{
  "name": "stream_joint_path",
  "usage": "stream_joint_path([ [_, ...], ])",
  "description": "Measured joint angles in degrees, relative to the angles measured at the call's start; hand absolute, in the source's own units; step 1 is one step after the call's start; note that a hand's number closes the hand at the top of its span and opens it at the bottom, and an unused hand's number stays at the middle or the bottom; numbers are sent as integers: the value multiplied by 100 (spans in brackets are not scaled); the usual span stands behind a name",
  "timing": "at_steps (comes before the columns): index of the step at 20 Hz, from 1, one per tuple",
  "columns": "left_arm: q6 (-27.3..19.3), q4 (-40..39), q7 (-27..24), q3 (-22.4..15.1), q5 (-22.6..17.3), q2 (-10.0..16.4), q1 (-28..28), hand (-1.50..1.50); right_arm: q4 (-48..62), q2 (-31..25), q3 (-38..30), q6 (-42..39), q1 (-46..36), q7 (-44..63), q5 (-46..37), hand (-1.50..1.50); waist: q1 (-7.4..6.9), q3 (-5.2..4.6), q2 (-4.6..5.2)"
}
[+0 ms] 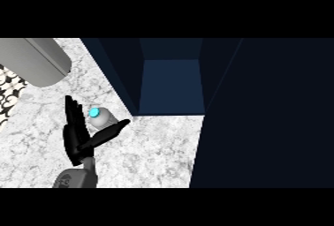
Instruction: Pick up the bottled water, place it into the cabinet and close the cabinet
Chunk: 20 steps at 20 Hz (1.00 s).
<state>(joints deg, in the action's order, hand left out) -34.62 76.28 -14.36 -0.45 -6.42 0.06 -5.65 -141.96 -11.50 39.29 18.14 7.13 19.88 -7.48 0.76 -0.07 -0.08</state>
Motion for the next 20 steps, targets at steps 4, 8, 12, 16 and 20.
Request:
stream_joint_path([
  [4,27,-634,-487,54,-333,-3,-198,-150,9,-50,153,111,3,-55,-38,-150,5,-1,-1],
  [8,76,-1269,-1080,86,-706,-5,-318,-150,20,-186,276,193,181,-280,-53,-150,11,0,-1],
  [12,51,-1954,-1613,135,-1028,-5,-555,-150,9,-269,339,269,142,-270,-78,-150,20,-2,2],
  [16,94,-2483,-2083,181,-1383,-2,-722,-150,17,-327,217,265,32,-229,-58,-150,3,0,5],
  [20,201,-2920,-2430,286,-1581,-4,-875,-150,21,-310,241,333,-49,-119,-68,-150,-6,1,4],
])
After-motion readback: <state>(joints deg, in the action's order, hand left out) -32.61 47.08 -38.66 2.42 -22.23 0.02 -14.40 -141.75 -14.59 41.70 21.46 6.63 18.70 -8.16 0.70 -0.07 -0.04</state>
